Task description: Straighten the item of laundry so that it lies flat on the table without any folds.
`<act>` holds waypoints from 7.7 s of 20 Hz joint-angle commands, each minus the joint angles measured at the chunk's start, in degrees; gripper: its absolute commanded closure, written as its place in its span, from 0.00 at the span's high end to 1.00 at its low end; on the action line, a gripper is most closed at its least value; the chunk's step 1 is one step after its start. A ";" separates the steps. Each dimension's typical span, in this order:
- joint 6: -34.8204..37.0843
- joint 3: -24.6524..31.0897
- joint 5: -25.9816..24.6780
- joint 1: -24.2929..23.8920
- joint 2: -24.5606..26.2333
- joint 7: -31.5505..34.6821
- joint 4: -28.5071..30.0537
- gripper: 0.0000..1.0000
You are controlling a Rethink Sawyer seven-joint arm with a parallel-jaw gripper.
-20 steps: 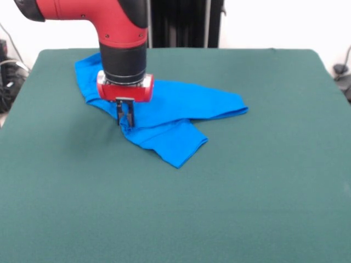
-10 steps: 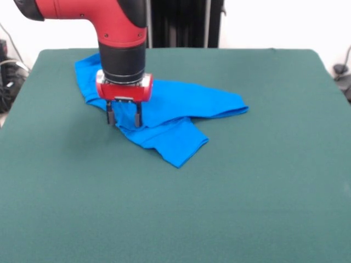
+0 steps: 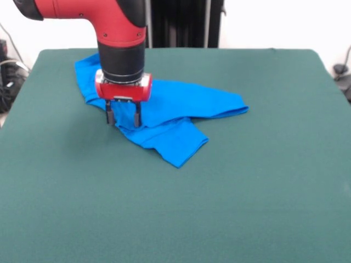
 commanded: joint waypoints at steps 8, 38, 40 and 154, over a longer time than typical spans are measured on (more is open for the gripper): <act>2.06 0.71 4.07 4.05 -3.76 1.67 8.68 1.00; -3.05 -4.87 2.79 9.20 0.33 5.28 5.41 1.00; -4.08 -5.52 2.36 9.66 1.68 5.76 4.40 1.00; -17.81 -20.44 21.57 19.34 -23.47 0.46 34.77 1.00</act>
